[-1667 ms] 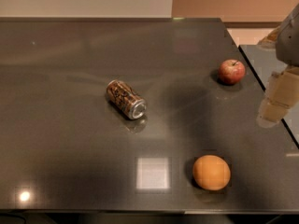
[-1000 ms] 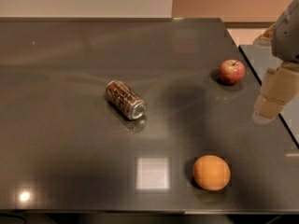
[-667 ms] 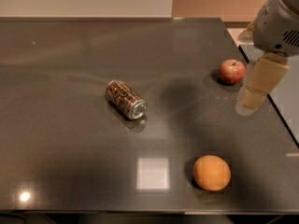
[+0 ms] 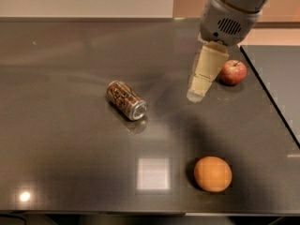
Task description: Place orange can upright
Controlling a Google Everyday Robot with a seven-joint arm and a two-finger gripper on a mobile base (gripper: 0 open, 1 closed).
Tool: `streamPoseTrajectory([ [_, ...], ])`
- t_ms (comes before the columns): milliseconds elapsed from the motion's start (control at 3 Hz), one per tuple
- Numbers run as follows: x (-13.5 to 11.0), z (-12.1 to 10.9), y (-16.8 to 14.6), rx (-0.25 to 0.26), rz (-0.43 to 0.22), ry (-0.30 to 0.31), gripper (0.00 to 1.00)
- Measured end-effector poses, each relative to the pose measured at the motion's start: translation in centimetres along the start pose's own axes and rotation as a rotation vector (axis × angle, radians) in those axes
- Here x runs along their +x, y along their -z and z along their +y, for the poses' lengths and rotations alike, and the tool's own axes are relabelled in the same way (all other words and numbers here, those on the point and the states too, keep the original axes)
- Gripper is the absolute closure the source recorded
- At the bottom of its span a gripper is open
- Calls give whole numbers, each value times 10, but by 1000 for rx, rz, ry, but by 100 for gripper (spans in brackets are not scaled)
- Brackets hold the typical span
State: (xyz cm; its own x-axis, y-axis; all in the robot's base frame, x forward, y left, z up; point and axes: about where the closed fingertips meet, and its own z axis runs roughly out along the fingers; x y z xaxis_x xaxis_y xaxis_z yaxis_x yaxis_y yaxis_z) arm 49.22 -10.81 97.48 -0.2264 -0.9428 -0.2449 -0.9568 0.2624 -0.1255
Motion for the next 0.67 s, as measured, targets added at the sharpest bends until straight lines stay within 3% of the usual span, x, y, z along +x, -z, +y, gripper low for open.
streamPoseTrajectory([
  [333, -36, 1, -20, -19, 25, -63, 0],
  [667, -67, -4, -43, -27, 61, -168, 0],
])
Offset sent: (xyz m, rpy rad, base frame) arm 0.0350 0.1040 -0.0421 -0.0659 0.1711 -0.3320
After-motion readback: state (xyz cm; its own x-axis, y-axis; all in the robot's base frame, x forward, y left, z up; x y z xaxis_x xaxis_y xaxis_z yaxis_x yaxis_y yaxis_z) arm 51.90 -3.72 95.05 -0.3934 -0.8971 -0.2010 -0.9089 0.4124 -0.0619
